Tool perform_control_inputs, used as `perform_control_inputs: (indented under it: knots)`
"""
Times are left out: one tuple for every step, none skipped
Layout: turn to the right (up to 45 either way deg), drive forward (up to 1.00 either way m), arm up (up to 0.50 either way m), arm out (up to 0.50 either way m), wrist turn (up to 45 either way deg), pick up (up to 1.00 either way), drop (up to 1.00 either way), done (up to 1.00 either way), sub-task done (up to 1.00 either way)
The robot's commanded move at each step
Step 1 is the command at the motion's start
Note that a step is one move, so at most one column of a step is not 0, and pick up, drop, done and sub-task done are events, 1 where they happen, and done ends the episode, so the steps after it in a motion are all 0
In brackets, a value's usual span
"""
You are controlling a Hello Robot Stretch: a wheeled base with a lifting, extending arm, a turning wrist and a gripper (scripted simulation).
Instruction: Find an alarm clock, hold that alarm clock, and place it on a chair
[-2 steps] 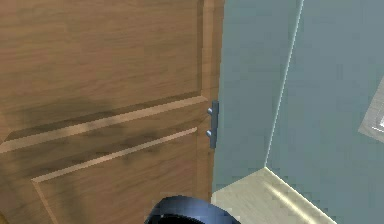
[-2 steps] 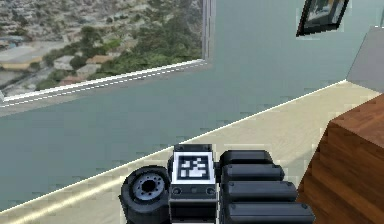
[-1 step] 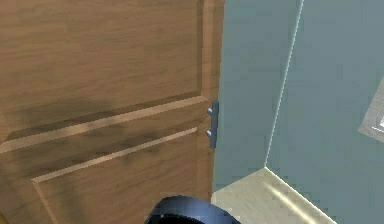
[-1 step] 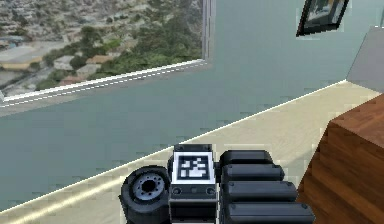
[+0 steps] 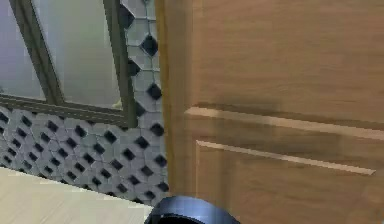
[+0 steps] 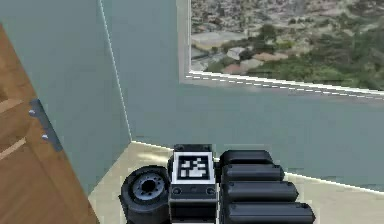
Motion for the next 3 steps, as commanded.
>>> perform_control_inputs:
  knots:
    - [-33.0,0.0,0.0,0.0,0.0,0.0,0.0,0.0,0.0]
    - [-3.0,0.0,0.0,0.0,0.0,0.0,0.0,0.0,0.0]
    - [0.0,0.15,0.0,0.0,0.0,0.0,0.0,0.0,0.0]
